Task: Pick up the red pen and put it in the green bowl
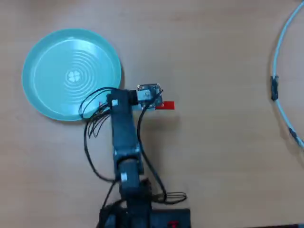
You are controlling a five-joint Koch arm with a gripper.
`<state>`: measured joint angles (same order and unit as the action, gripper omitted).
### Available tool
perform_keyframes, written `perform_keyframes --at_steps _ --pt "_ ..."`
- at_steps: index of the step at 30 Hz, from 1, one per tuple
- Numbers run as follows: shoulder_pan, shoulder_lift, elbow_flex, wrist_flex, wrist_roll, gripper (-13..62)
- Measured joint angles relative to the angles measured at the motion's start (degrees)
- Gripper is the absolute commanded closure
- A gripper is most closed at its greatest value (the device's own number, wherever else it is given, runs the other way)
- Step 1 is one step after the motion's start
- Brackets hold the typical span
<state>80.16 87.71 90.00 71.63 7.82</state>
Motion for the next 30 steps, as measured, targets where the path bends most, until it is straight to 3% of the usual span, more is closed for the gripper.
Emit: perform_keyframes --at_steps 4,12,18,30 --pt "-2.5 6.0 0.0 1.0 0.1 56.5" --pt "-7.6 7.0 0.0 -1.1 -5.1 56.5" --pt "-14.0 7.0 0.1 -8.6 -12.0 56.5" --pt "-22.2 7.0 0.1 -28.4 -12.1 56.5"
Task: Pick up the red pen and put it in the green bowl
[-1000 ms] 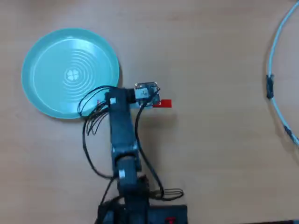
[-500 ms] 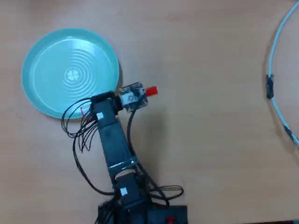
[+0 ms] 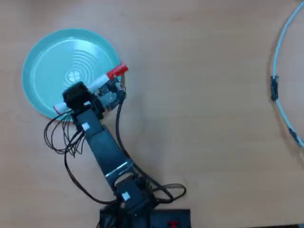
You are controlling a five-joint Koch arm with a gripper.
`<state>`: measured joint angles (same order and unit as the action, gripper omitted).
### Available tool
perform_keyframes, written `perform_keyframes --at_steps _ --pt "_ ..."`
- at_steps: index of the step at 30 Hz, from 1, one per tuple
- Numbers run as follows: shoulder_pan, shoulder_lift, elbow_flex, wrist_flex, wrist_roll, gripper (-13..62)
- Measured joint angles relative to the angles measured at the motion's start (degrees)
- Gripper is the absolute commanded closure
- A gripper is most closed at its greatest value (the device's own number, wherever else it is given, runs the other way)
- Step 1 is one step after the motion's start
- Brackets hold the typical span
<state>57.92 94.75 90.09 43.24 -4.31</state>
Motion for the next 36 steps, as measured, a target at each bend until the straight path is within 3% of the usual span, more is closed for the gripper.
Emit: perform_keyframes --at_steps 14,28,36 --pt "-4.2 -12.6 0.1 -27.7 0.0 56.5" --pt "-7.1 -33.0 -0.1 -34.2 -0.3 56.5" --pt "-7.3 -40.6 -20.6 -35.1 0.1 56.5"
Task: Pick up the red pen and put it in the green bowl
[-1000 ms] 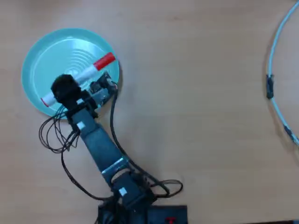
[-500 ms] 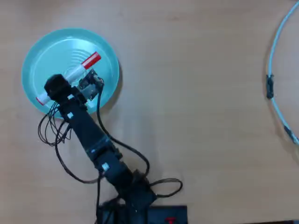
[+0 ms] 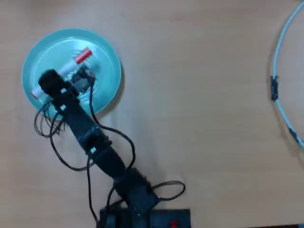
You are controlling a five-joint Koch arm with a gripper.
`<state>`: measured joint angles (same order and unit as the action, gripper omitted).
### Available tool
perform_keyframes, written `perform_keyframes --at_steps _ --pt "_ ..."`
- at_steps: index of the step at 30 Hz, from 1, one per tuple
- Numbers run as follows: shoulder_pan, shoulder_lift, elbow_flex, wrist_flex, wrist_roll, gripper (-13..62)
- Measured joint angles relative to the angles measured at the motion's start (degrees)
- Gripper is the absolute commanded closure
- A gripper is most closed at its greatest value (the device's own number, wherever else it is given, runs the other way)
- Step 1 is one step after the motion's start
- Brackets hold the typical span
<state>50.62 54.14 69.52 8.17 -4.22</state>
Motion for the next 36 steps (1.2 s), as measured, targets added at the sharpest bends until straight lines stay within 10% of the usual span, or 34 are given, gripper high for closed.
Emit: perform_keyframes --at_steps 20,36 --pt "0.3 -5.1 -4.5 -0.1 0.0 56.0" --pt "0.4 -5.7 -4.6 -0.1 -0.2 27.2"
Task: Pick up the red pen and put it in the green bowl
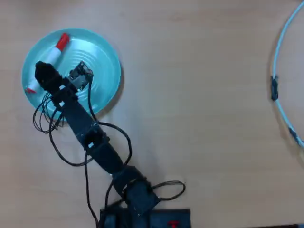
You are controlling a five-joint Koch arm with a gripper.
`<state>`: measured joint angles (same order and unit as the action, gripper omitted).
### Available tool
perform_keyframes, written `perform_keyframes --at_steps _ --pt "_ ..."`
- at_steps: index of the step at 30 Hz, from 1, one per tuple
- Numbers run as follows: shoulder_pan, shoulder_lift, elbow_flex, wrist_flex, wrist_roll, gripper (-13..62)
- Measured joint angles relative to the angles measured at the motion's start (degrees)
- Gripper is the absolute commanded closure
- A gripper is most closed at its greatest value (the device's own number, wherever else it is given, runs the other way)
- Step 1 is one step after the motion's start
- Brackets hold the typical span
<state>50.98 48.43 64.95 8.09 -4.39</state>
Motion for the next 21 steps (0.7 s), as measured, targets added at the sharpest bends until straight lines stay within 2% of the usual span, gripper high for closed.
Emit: perform_keyframes --at_steps 4,8,21 --pt "0.5 0.0 0.3 1.5 0.0 27.8" --pt "1.8 0.5 0.1 12.2 -0.1 28.0" --pt "4.3 16.6 0.8 48.3 -8.4 27.8"
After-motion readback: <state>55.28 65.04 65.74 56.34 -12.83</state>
